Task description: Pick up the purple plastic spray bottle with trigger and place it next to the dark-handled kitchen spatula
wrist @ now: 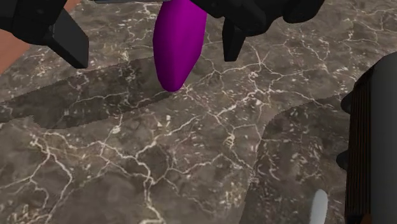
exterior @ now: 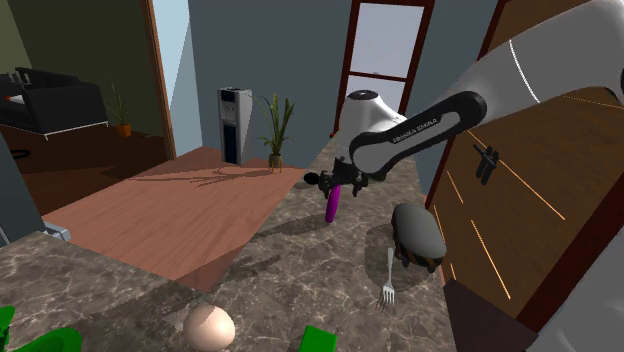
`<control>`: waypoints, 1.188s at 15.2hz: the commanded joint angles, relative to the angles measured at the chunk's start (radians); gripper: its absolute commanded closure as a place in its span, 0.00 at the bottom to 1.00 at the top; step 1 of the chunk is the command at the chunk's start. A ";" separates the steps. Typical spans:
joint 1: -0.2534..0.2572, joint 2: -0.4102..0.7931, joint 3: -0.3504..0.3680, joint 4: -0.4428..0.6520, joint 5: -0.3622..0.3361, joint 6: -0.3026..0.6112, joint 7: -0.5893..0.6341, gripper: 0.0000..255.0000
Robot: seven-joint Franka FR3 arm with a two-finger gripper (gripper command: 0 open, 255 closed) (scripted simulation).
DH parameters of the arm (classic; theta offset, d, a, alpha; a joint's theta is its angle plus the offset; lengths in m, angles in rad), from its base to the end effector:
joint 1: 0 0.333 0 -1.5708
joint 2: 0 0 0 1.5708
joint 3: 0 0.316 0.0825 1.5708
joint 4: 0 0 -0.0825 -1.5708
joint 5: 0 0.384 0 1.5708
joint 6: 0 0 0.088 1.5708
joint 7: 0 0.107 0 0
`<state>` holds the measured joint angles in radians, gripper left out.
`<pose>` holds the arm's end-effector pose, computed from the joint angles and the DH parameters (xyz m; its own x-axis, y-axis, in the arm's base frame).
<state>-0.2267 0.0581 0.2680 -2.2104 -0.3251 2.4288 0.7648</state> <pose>0.5516 0.0209 0.3699 0.8546 -0.4512 0.2570 -0.4828 -0.8727 0.0729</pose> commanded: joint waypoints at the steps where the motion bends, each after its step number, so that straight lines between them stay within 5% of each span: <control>1: 0.001 0.079 -0.012 0.058 -0.074 0.019 0.087 0.00; 4: 0.017 0.182 -0.044 0.146 -0.159 0.031 0.192 0.00; 18: 0.021 0.267 -0.073 0.162 -0.213 0.096 0.226 0.00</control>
<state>-0.2052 0.3247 0.1952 -2.0484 -0.5376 2.5246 0.9909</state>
